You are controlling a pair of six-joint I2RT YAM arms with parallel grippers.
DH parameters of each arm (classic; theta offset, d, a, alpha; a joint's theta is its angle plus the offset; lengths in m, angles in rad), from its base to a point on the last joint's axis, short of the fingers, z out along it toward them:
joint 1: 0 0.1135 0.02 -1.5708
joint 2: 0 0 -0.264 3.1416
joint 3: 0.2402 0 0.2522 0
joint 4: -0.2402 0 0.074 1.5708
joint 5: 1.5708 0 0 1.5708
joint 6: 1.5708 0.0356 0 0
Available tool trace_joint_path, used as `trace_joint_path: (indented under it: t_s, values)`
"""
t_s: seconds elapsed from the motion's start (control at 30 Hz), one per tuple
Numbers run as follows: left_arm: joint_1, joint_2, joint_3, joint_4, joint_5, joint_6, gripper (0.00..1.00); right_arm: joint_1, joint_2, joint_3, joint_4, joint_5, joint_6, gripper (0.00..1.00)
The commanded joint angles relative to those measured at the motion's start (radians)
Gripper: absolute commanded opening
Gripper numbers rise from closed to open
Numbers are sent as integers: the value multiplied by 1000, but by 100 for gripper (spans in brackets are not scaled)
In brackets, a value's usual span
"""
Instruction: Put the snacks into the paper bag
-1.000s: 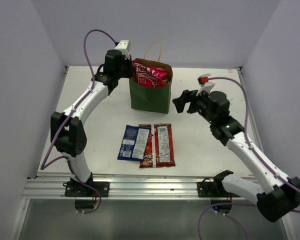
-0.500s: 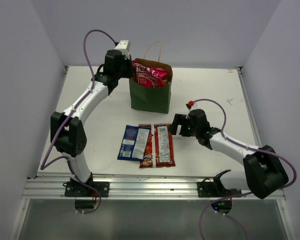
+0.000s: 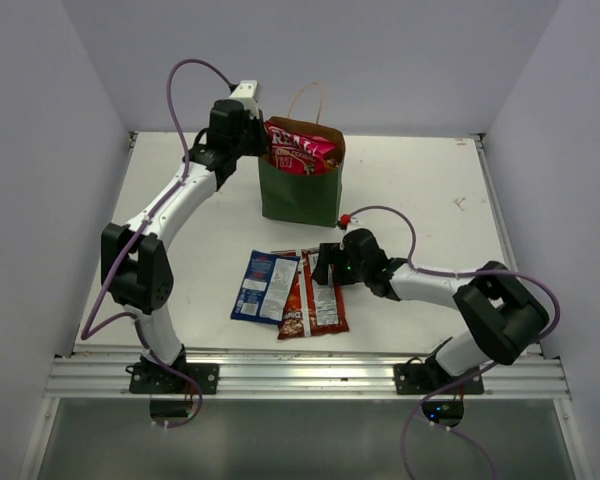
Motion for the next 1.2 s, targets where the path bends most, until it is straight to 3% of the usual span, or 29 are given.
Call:
trace_joint_path:
  t_s: [0.0,0.13,0.17,0.23,0.43,0.63,0.77,0.9,1.17]
  values:
    - [-9,-10,-33,-83,7,-3,0,41,61,42,-8,47,24,76]
    - [-7,-19,-38,-81,1,0,0,50,95,65,-60,79,20,33]
    - [-7,-19,-38,-81,1,-1,0,52,98,70,-83,94,15,14]
    - [-7,-20,-38,-79,2,0,0,52,87,68,-95,111,14,1]
    - [-7,-20,-41,-76,7,-1,0,53,-3,61,-143,154,-18,0]
    - [-9,-28,-44,-76,2,0,0,61,-232,186,-392,220,-110,0]
    - [-9,-27,-44,-75,7,0,0,61,-365,403,-549,297,-201,0]
    - [-7,-20,-44,-73,7,-1,0,62,-393,631,-637,343,-305,0]
    - [-7,-19,-39,-75,12,-4,0,61,-187,1118,-596,383,-494,0]
